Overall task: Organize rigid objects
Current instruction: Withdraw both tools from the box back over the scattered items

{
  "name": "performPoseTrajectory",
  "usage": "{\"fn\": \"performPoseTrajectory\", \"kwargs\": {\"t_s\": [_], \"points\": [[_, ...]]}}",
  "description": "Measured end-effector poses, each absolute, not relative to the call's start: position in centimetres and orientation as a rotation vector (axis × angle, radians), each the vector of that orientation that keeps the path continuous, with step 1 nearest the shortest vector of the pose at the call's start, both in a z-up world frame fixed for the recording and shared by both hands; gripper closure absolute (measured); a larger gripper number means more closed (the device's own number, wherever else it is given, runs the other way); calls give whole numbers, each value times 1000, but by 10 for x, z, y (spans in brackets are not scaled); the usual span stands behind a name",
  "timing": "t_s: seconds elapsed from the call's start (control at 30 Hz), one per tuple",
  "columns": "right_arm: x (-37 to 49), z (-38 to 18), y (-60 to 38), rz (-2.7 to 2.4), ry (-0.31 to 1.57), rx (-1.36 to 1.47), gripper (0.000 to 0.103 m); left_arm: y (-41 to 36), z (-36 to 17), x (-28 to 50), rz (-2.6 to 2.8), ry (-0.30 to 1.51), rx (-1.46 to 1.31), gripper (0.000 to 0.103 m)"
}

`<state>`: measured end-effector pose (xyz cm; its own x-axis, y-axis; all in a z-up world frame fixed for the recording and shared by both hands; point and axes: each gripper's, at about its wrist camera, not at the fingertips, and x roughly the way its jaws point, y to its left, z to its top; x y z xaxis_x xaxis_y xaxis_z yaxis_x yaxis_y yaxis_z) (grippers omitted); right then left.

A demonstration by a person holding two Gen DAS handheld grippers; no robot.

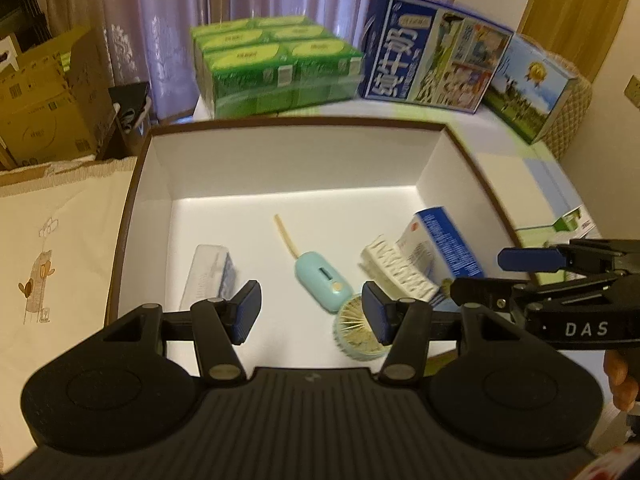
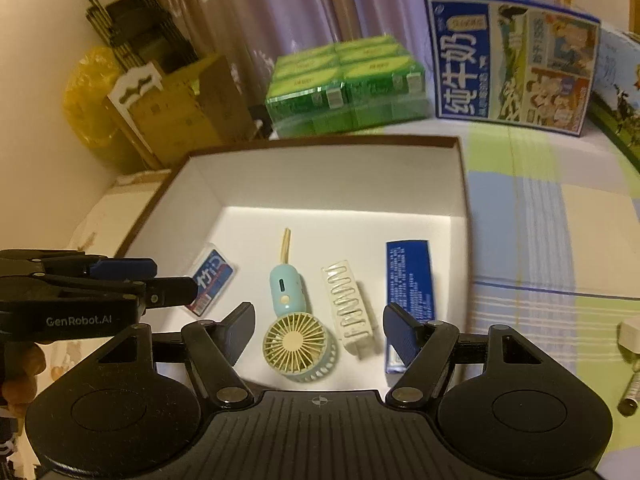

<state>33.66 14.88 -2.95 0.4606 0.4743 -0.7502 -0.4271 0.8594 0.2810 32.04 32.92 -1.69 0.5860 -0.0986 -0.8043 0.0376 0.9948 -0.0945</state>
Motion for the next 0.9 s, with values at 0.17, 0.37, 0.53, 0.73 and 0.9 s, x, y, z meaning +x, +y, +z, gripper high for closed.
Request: {"fn": "performPoseTrajectory", "kwargs": {"t_s": [0.17, 0.37, 0.53, 0.73, 0.9], "points": [[315, -11, 113, 554, 880, 76, 35, 307, -2, 304, -93, 895, -93, 52], [294, 3, 63, 535, 845, 101, 35, 268, 7, 282, -129, 873, -103, 52], [276, 6, 25, 521, 847, 117, 35, 235, 12, 265, -155, 865, -101, 52], [256, 7, -23, 507, 859, 121, 35, 193, 10, 245, -196, 884, -109, 52], [244, 5, -61, 482, 876, 131, 35, 150, 2, 232, -238, 908, -98, 52]]}}
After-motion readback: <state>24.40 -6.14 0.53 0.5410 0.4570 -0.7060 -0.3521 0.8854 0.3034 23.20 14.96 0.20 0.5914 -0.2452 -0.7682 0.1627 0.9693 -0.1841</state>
